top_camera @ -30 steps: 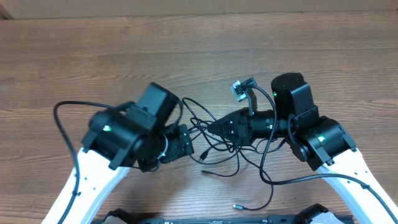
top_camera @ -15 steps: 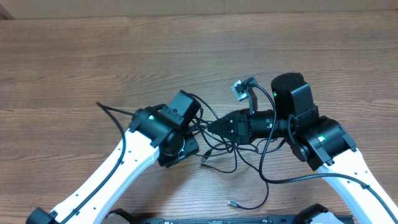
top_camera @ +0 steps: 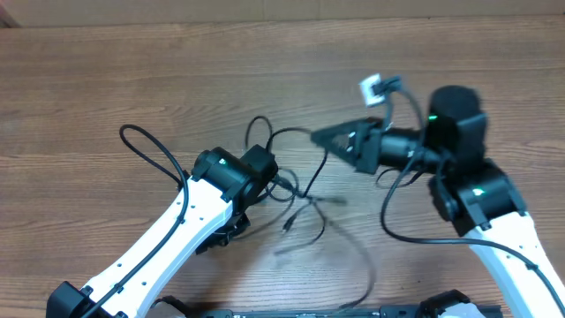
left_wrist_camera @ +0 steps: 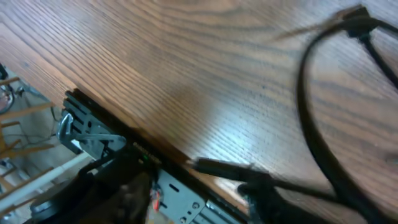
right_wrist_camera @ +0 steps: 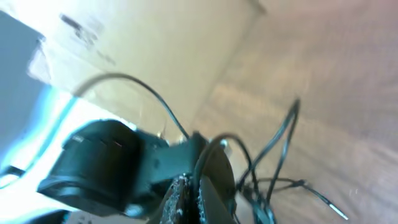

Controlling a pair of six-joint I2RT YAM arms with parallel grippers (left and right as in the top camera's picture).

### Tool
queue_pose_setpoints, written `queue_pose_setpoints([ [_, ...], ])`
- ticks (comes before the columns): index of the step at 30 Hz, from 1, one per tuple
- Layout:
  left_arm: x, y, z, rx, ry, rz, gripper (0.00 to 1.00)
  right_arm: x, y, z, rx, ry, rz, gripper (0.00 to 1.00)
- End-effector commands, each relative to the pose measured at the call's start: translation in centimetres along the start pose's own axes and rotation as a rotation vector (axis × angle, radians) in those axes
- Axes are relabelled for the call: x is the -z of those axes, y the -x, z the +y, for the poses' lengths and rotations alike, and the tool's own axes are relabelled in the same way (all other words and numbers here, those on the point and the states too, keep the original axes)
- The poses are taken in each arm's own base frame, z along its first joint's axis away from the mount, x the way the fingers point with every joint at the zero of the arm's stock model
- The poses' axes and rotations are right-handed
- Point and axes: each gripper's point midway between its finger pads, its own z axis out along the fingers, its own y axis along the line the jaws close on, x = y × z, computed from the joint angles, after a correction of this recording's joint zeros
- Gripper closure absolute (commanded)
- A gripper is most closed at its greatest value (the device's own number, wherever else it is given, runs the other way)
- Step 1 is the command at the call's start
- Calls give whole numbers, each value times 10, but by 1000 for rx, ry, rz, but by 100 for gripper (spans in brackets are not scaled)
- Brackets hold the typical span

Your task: Untangle cables

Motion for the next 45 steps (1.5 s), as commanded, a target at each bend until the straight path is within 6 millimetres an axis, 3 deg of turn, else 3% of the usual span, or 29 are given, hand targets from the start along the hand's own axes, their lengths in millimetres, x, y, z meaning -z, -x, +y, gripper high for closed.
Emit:
queue_pose_setpoints([
  [1, -3, 14, 10, 94, 46, -57, 64, 23, 13, 25, 13, 40, -65, 96],
  [5, -4, 20, 14, 143, 56, -67, 69, 34, 14, 18, -11, 1, -83, 96],
  [12, -6, 32, 20, 185, 69, -88, 58, 51, 13, -27, -168, -173, -132, 96],
  [14, -7, 34, 13, 199, 36, -88, 49, 52, 7, -37, -216, -220, -126, 96],
  [16, -7, 33, 0, 191, -19, -65, 28, 52, -5, -49, -279, -276, -104, 92],
  [17, -7, 31, -9, 172, -56, -43, 24, 53, -11, -55, -310, -306, -95, 90],
  [21, 0, 12, -52, 25, -262, 92, 14, 65, -35, -83, -430, -467, -74, 88],
  [25, 21, -7, -97, -103, -500, 204, 4, 74, -48, -99, -484, -574, -68, 87],
  [31, 28, -3, -125, -79, -583, 181, 8, 75, -50, -99, -489, -580, -65, 87],
  [40, -4, -32, -162, -37, -487, 289, 4, 75, -51, -100, -494, -583, -61, 86],
  [45, -23, -43, -187, -68, -476, 335, 16, 76, -55, -100, -503, -589, -51, 86],
])
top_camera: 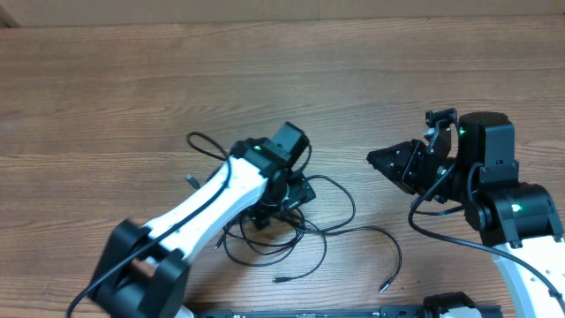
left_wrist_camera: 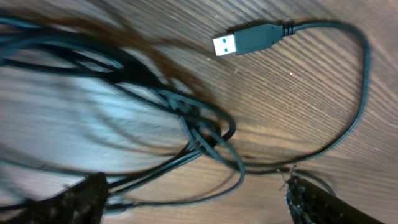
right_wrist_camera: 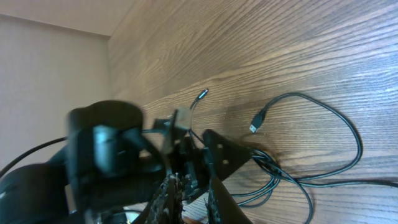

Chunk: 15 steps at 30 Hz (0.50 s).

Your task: Untangle cables

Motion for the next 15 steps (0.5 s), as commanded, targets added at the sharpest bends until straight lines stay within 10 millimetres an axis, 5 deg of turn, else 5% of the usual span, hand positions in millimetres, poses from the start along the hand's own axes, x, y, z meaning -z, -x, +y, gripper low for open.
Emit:
queue_pose_setpoints([
  [1, -19, -6, 1, 26, 28, 52, 18, 1, 0, 1, 13, -5, -6, 86],
  [9, -52, 2, 18, 24, 147, 62, 21, 1, -3, -3, 27, -21, 5, 86],
  [12, -59, 4, 23, 8, 174, 61, 33, 1, -3, -3, 26, -20, 6, 86],
  [15, -59, 8, 25, 1, 186, 43, 58, 1, -4, -3, 25, -22, 8, 86],
])
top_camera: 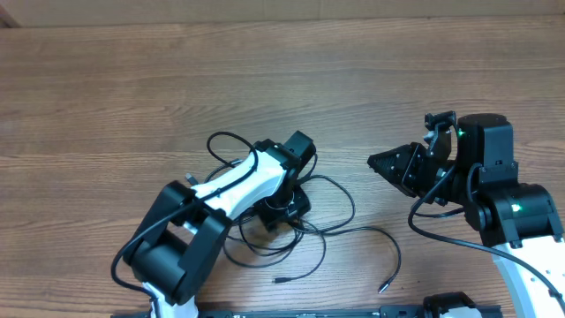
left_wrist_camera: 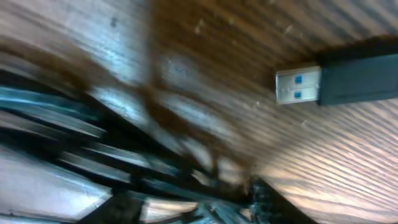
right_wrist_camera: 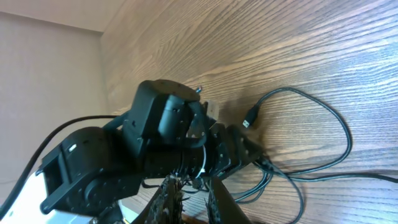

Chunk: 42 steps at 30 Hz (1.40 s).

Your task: Untangle cables

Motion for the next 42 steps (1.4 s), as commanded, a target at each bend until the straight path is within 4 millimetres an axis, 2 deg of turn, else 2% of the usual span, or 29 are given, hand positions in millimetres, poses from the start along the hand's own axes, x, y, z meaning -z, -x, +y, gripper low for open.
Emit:
queue_pose_setpoints([
  [1, -4, 7, 8, -20, 39, -37, 61, 1, 0, 2, 19, 0, -6, 86],
  [3, -2, 14, 9, -59, 41, -55, 74, 1, -1, 1, 15, -5, -1, 86],
  [5, 3, 22, 7, -122, 27, -60, 94, 1, -3, -1, 9, -11, 6, 86],
  [7, 14, 30, 3, -169, 3, -56, 96, 1, -5, -3, 2, -17, 13, 86],
  [10, 39, 45, 4, -139, -12, -61, 96, 1, -6, -4, -1, -21, 19, 86],
  [16, 119, 73, -6, -142, -121, -131, 96, 1, -9, -6, 12, -29, 31, 87],
  [19, 160, 67, -23, -296, -243, -167, 96, 1, -10, -7, 10, -34, 36, 87],
  [21, 179, 58, -34, -445, -310, -200, 95, 1, -10, -7, 11, -35, 34, 87],
  [23, 187, 51, -36, -601, -313, -245, 91, 1, -9, -9, 11, -45, 26, 87],
  [25, 186, 44, -30, -765, -258, -267, 86, 2, -8, -10, 11, -55, 19, 87],
  [27, 179, 42, -15, -858, -148, -266, 78, 2, -7, -11, 11, -56, 18, 87],
  [29, 175, 52, 10, -864, 21, -289, 71, 2, -7, -11, 11, -57, 18, 87],
  [30, 176, 60, 23, -832, 106, -313, 43, 2, -7, -11, 11, -57, 18, 87],
  [31, 179, 66, 32, -789, 160, -338, 8, 2, -7, -11, 11, -56, 18, 87],
  [32, 182, 73, 39, -725, 204, -371, 0, 2, -7, -11, 11, -56, 17, 87],
  [34, 185, 80, 44, -598, 218, -408, 1, 2, -7, -11, 11, -57, 16, 87],
  [38, 181, 75, 27, -409, 77, -394, 0, 2, -6, -12, 11, -62, 13, 87],
  [39, 180, 72, 18, -378, 25, -381, 2, 2, -6, -12, 11, -62, 13, 86],
  [42, 178, 66, -9, -359, -112, -357, 18, 2, -6, -12, 11, -62, 13, 86],
])
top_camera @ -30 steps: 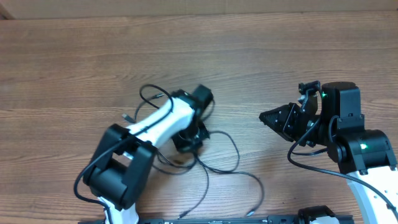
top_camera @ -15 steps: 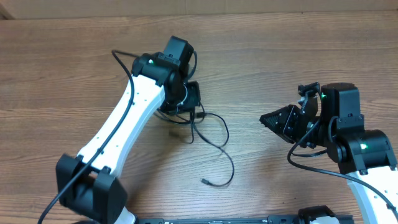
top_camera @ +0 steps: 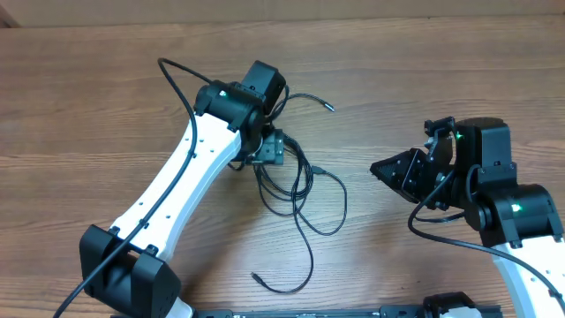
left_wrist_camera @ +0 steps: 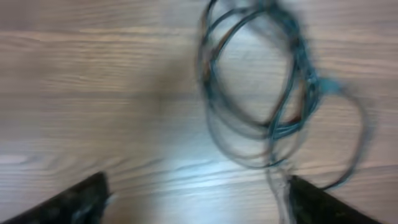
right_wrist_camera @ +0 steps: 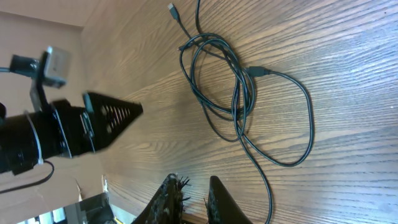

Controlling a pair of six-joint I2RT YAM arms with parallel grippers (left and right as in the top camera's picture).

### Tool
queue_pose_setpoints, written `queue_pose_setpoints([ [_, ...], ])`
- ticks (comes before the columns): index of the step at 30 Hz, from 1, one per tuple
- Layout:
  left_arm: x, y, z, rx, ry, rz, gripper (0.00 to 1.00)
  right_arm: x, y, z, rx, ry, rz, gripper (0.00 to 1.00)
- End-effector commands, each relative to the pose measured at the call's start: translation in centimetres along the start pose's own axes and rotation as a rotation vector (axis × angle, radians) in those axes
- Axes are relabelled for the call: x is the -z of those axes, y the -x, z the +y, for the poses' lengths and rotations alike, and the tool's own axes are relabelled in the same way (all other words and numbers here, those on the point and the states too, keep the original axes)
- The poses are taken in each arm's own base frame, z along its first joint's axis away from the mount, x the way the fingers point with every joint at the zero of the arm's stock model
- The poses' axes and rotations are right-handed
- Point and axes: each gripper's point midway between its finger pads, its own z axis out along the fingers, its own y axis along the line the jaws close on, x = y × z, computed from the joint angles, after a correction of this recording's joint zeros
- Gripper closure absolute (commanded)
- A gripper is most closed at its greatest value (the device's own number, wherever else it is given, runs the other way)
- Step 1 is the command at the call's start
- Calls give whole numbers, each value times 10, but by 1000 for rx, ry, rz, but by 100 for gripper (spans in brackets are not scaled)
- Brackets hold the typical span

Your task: Untangle cables

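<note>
Thin black cables point(top_camera: 296, 190) lie in a loose tangle mid-table, blurred in the left wrist view as cables point(left_wrist_camera: 261, 93); the right wrist view shows the same cables point(right_wrist_camera: 233, 93). One plug end point(top_camera: 328, 108) points to the far right and another end point(top_camera: 256, 276) lies near the front. My left gripper point(top_camera: 269, 148) hangs over the tangle's upper left part, and in its own view the left gripper point(left_wrist_camera: 196, 190) is wide open, one strand running close by its right finger point(left_wrist_camera: 317, 199). My right gripper point(top_camera: 381, 170) stays off to the right; the wrist view shows the right gripper point(right_wrist_camera: 194, 186) parted by a narrow, empty gap.
The wooden table point(top_camera: 106, 106) reaches to a far edge at the top of the overhead view. A black rail point(top_camera: 371, 312) runs along the near edge. The left arm point(top_camera: 177, 194) slants across the left half of the table.
My left arm has swung from the table's middle toward the far side, and its gripper now sits higher above the wood. The tangle lies farther back, drawn out longer. The right gripper stayed put.
First my right gripper was at the centre with a strand in it, and the left arm was low beside the cables. Then the right gripper stood back at the right, empty, while the left gripper was open over the bunch, then pressed low into it. Now the bunch is looser and shifted.
</note>
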Motion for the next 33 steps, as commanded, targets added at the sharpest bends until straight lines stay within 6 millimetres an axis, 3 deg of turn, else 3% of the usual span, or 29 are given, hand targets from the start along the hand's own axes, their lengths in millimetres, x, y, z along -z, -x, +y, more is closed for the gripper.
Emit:
queue_pose_setpoints([
  [1, -2, 1, -28, 126, -134, 12, 20, 1, 2, 2, 19, 0, -11, 86],
  [7, -17, 15, -64, 82, -230, -61, 22, 2, 7, -5, 17, -44, -41, 86],
  [13, -50, 13, -89, 99, -230, -35, 32, 2, 11, -12, 15, -80, -67, 86],
  [20, -103, 3, -100, 185, -190, 71, 36, 2, 9, -14, 10, -87, -59, 86],
  [28, -141, -5, -114, 266, -206, 153, 43, 2, 7, -15, 52, -92, -52, 86],
  [30, -147, -3, -120, 265, -233, 159, 48, 2, 7, -15, 55, -92, -51, 86],
  [33, -151, -2, -123, 276, -240, 156, 69, 2, 7, -15, 55, -92, -51, 85],
])
